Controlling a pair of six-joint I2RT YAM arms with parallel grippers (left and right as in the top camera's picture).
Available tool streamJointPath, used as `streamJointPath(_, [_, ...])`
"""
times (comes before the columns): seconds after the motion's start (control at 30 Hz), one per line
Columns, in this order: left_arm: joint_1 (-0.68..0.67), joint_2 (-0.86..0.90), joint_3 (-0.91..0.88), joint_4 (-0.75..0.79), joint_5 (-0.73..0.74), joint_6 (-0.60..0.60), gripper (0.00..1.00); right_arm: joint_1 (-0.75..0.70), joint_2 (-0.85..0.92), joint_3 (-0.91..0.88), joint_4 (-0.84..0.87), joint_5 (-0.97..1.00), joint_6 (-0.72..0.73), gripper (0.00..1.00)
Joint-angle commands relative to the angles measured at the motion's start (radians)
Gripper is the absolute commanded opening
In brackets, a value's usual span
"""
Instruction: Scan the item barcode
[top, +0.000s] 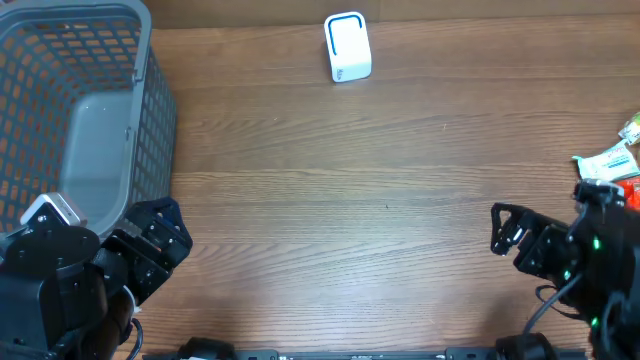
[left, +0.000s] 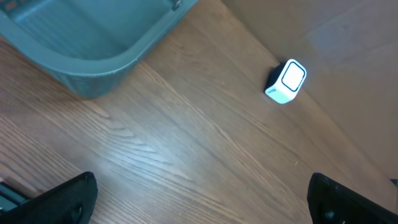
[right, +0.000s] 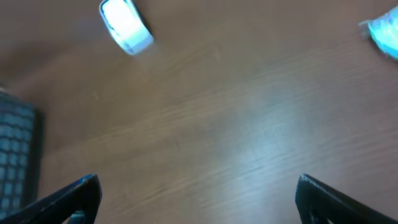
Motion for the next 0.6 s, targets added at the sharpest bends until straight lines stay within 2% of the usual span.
streamJointPath(0.0, [0.008, 0.002, 0.005, 0.001, 0.0, 0.015, 0.99, 0.007, -0.102, -0.129, 0.11, -0.042, -0.127, 1.0])
streamJointPath(0.37, [0.008, 0.002, 0.005, 0.001, 0.0, 0.015, 1.0, 0.01, -0.262, -0.544, 0.608, -0.049, -0.164, 1.0])
streamJointPath(0.57, [0.008, 0.002, 0.005, 0.001, 0.0, 0.015, 1.0, 0.01, -0.403, -0.742, 0.775, -0.05, -0.166, 1.0])
